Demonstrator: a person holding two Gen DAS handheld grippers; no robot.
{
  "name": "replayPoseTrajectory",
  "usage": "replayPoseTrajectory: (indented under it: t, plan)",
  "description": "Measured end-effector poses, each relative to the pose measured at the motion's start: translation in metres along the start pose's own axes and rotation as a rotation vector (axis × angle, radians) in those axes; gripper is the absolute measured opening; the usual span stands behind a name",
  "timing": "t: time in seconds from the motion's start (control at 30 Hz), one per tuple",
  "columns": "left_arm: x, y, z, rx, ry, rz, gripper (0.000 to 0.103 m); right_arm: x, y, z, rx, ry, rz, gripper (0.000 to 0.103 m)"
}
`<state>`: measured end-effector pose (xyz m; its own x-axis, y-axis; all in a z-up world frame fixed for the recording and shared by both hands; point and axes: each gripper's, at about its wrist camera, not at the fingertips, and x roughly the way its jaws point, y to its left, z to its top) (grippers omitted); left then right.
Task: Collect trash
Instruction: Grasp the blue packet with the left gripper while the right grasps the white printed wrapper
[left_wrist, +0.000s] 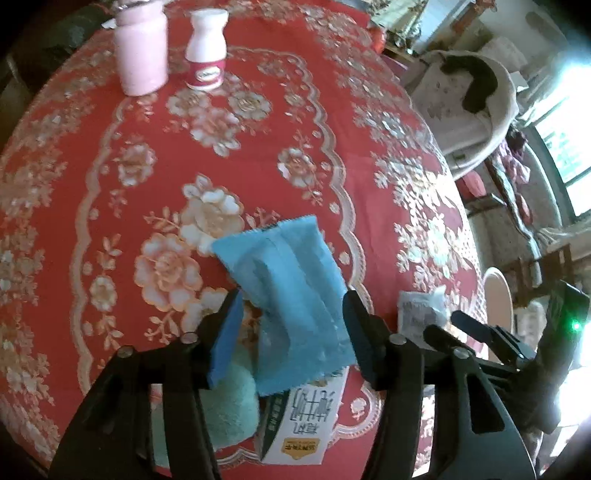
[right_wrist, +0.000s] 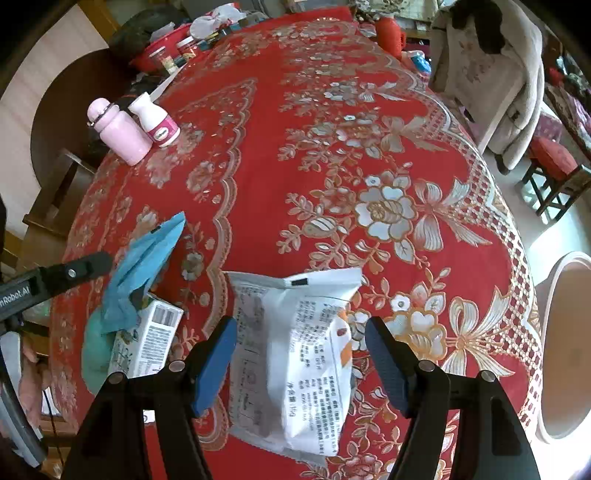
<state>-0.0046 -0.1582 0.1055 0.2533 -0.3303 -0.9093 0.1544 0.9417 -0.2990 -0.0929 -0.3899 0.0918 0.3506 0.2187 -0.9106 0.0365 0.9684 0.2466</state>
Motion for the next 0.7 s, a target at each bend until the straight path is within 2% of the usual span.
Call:
replayPoseTrajectory:
  t: [0.1,0.3,0.5,0.7]
  plan:
    - [0.008,-0.002,0.003,0.003,0.021,-0.001,0.060,0.000,0.004,-0.001,0.000,0.012,0.028,0.069]
    - [0.032,-0.003,0.008,-0.020,0.066,0.023,0.060,0.003,0.007,-0.014,0.019,0.023,0.027,0.074]
    - [0.046,-0.003,0.012,-0.041,0.081,0.021,0.067,0.012,0.012,-0.023,0.017,0.026,-0.013,0.075]
    - [0.055,-0.007,0.015,-0.007,0.101,0.027,0.067,0.022,0.021,-0.022,-0.008,0.015,-0.076,0.077]
